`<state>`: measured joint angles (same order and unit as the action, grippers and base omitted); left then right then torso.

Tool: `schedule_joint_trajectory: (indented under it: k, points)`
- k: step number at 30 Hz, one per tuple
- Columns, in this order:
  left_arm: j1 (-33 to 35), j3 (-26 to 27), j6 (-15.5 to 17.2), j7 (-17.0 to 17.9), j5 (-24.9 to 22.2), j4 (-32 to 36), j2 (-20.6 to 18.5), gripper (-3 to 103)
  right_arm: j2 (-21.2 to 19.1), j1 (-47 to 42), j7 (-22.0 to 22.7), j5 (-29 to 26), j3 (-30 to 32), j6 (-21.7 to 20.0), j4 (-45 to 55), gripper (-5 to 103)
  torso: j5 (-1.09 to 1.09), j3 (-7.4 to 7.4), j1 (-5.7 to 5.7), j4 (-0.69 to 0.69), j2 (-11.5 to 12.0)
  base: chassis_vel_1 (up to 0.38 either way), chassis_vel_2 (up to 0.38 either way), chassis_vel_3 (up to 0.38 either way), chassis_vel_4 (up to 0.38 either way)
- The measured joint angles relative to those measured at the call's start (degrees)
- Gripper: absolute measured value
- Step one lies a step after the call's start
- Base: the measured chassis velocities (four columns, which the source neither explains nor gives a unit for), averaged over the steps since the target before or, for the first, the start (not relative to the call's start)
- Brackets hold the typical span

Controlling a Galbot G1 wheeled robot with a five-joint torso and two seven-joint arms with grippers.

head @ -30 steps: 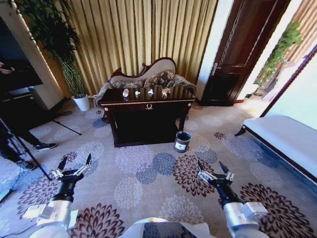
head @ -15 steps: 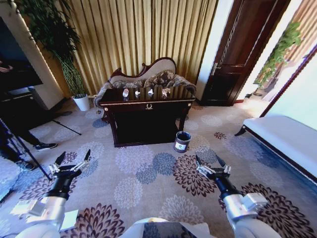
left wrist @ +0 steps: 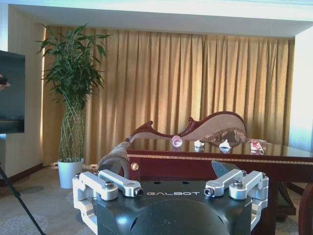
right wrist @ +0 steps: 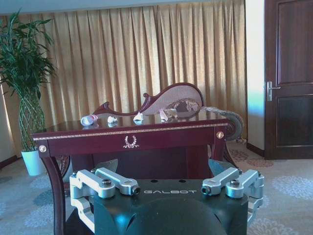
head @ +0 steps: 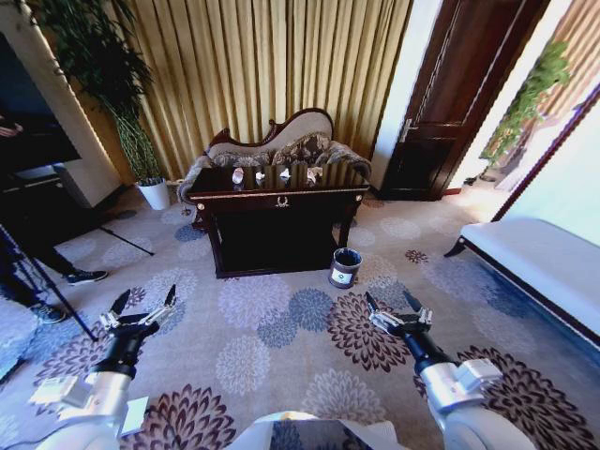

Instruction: Move to the front of the table and place the trash on the table into the trash bin.

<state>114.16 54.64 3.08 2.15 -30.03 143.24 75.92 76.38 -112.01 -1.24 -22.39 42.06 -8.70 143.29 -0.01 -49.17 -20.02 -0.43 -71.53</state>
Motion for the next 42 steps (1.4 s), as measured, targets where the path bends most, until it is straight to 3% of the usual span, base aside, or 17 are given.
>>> schedule_joint_trajectory:
  k: [12, 26, 29, 32, 42]
  points:
    - [0.3, 0.0, -0.8, 0.0, 0.2, 0.1, 0.9, 100, 0.0, -0.5, -0.2, 0.1, -0.3, 0.2, 0.0, 100, 0.00, 0.00, 0.00, 0.00, 0.0, -0.218, 0.221, 0.192, -0.211]
    - [1.4, -0.3, -1.8, -0.2, 1.6, 0.0, 2.5, 100, 0.2, -0.9, -0.3, 0.6, -0.9, 1.3, 0.0, 100, -0.05, 0.02, 0.00, -0.01, 0.0, -0.346, 0.357, 0.352, -0.360]
    - [1.4, -0.4, -1.8, -0.2, 1.7, 0.0, 2.6, 100, 0.2, -0.9, -0.3, 0.7, -0.9, 1.6, -0.1, 100, 0.06, 0.00, 0.00, 0.02, 0.0, -0.303, 0.346, 0.339, -0.348]
    - [1.5, -0.4, -1.8, -0.2, 1.7, 0.0, 2.8, 100, 0.2, -0.8, -0.3, 0.7, -1.1, 2.0, -0.1, 100, -0.03, -0.01, -0.02, 0.00, 0.0, -0.323, 0.312, 0.331, -0.306]
    - [1.5, -0.6, -1.8, -0.2, 1.8, 0.0, 3.0, 100, 0.2, -0.7, -0.3, 1.2, -1.5, 2.3, -0.1, 100, -0.01, -0.01, -0.02, -0.01, 0.0, -0.328, 0.321, 0.325, -0.345]
